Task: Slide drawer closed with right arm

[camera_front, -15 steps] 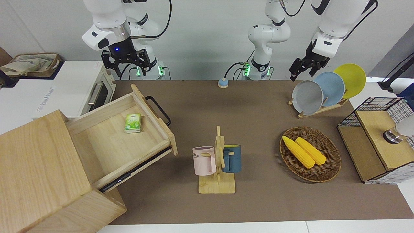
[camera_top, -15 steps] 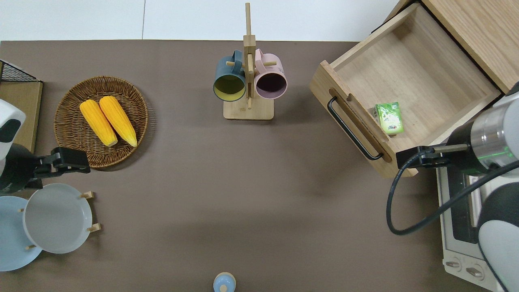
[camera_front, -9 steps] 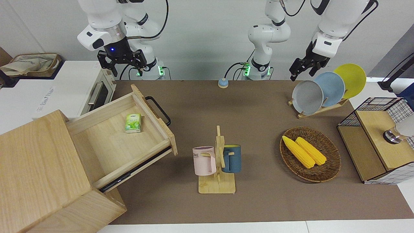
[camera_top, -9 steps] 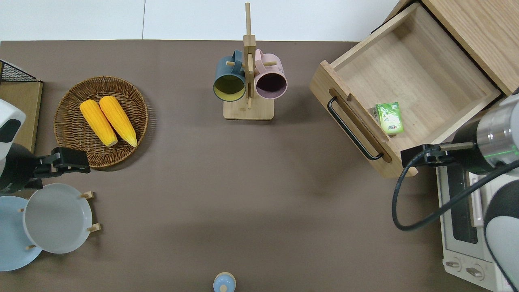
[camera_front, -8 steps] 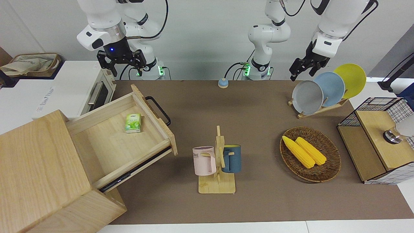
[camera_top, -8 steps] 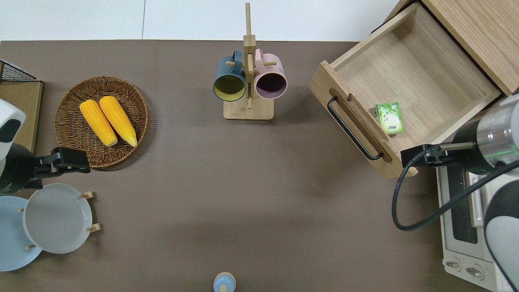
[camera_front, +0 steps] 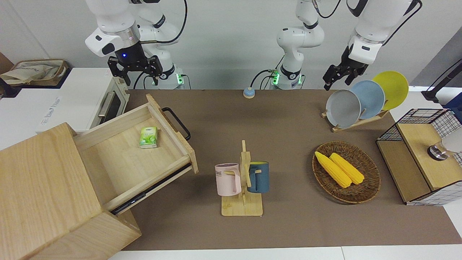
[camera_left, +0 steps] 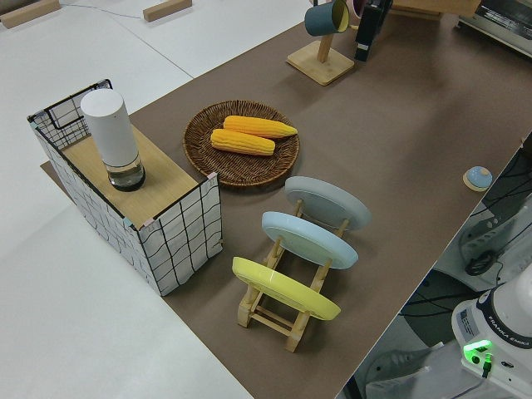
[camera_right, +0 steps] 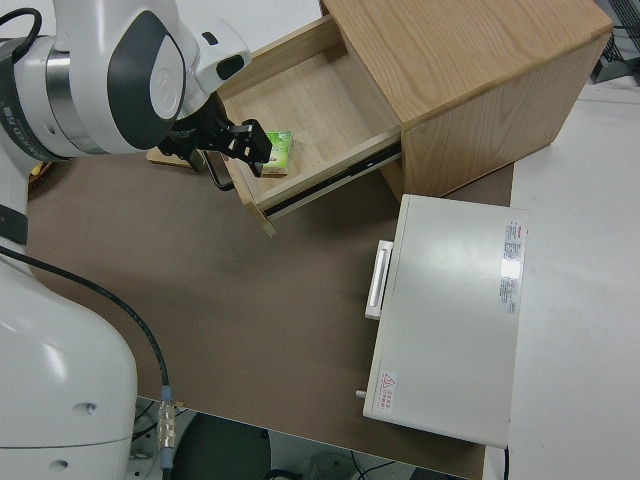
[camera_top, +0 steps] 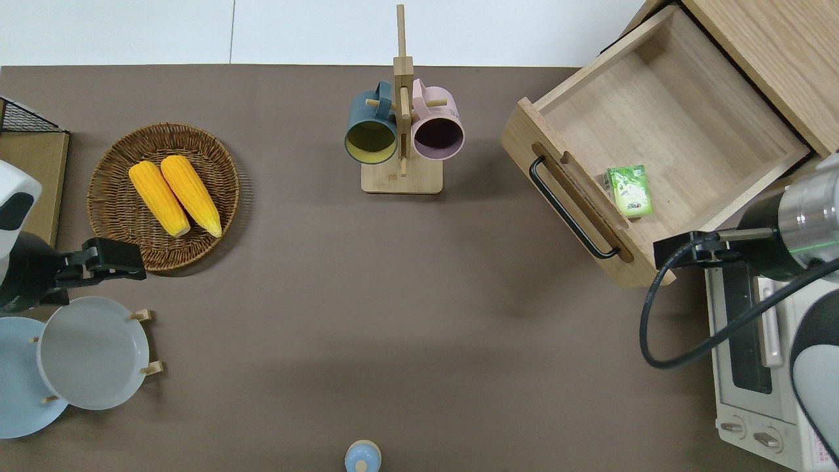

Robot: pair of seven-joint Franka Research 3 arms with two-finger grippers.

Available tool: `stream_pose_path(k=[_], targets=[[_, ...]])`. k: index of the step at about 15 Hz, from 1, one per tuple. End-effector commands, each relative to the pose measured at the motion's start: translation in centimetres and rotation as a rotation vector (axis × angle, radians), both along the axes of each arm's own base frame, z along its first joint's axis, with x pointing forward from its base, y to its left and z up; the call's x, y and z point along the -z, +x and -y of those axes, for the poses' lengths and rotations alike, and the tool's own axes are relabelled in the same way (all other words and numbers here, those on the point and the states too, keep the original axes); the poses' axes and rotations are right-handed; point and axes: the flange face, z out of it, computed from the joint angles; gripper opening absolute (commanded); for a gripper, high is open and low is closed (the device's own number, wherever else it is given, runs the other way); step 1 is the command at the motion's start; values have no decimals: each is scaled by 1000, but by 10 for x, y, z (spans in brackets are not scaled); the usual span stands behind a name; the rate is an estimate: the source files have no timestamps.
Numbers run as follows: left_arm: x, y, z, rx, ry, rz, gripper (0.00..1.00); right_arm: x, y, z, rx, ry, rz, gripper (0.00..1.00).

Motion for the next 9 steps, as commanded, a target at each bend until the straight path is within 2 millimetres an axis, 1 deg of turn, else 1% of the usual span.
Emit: stream_pose_path(k=[1, 3, 4, 6, 9], targets=[[-5, -4, -2, 6, -1, -3, 993, -1, 0, 0, 50, -16, -1, 815], [-5, -4, -2, 5, -1, -5, 993, -1, 0, -4, 157, -8, -2, 618], [-5, -4, -2, 6, -1, -5, 993, -1, -1, -8, 209, -9, -2, 538], [-5, -4, -2, 8, -1, -3, 993, -2, -3, -16, 289, -9, -2, 431], [-5, -4, -2, 6, -1, -3, 993, -3, -6, -30, 358, 26, -15, 224]])
